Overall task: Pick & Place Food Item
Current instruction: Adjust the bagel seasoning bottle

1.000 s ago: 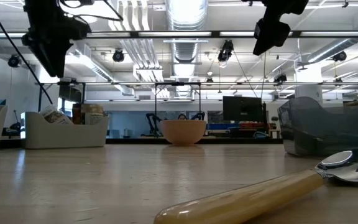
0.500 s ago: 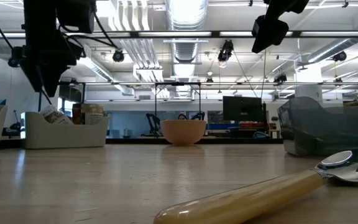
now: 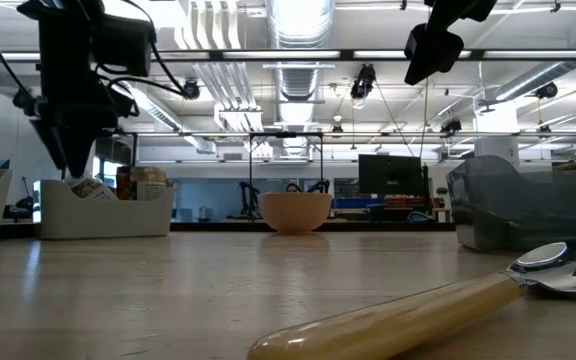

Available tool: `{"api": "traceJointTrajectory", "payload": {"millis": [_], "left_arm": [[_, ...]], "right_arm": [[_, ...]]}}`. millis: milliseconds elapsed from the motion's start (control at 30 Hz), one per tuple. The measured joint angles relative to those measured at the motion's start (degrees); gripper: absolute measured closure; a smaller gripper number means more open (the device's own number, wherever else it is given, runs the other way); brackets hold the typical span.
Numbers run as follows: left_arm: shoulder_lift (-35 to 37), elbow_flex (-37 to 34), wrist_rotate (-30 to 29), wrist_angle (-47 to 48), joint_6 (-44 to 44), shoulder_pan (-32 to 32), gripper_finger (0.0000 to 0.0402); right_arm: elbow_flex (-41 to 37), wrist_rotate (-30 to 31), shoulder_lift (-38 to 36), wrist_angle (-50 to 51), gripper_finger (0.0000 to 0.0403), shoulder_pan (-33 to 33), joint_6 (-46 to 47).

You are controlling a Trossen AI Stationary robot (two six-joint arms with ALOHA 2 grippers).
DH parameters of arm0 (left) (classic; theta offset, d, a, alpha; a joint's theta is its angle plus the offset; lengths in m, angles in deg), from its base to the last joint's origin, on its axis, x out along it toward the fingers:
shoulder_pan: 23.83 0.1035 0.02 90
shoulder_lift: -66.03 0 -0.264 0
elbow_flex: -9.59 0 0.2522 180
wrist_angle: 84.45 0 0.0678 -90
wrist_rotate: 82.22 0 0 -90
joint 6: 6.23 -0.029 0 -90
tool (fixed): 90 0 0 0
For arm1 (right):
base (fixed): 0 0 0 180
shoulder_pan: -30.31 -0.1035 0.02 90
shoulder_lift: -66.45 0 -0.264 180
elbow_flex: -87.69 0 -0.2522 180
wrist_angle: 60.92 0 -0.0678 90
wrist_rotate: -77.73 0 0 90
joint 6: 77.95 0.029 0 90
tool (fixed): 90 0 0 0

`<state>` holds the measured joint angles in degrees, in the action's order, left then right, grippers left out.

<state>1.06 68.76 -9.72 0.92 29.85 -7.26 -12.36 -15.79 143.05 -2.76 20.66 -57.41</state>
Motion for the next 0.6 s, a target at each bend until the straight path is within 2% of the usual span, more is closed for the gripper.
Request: {"api": "traceJointTrajectory", "payload": {"millis": [167,467,600], "left_arm": [[-0.01,0.0,-0.01,-1.54,-2.63,2.08,0.0108],[-0.02,-1.12,0.0,-1.75,-4.36,8.52,0.0109],[-0.02,-2.2,1.85,-4.35,-6.1,9.44,0.0109]], "right_arm": [[0.0,-0.37,0.0,-0.02,0.0045,-0.63,0.02],[0.0,-1.41,0.0,-0.28,0.0045,-1.92,0.02],[0.0,-1.47,0.0,-0.35,0.0045,-2.47,-0.01]]}}
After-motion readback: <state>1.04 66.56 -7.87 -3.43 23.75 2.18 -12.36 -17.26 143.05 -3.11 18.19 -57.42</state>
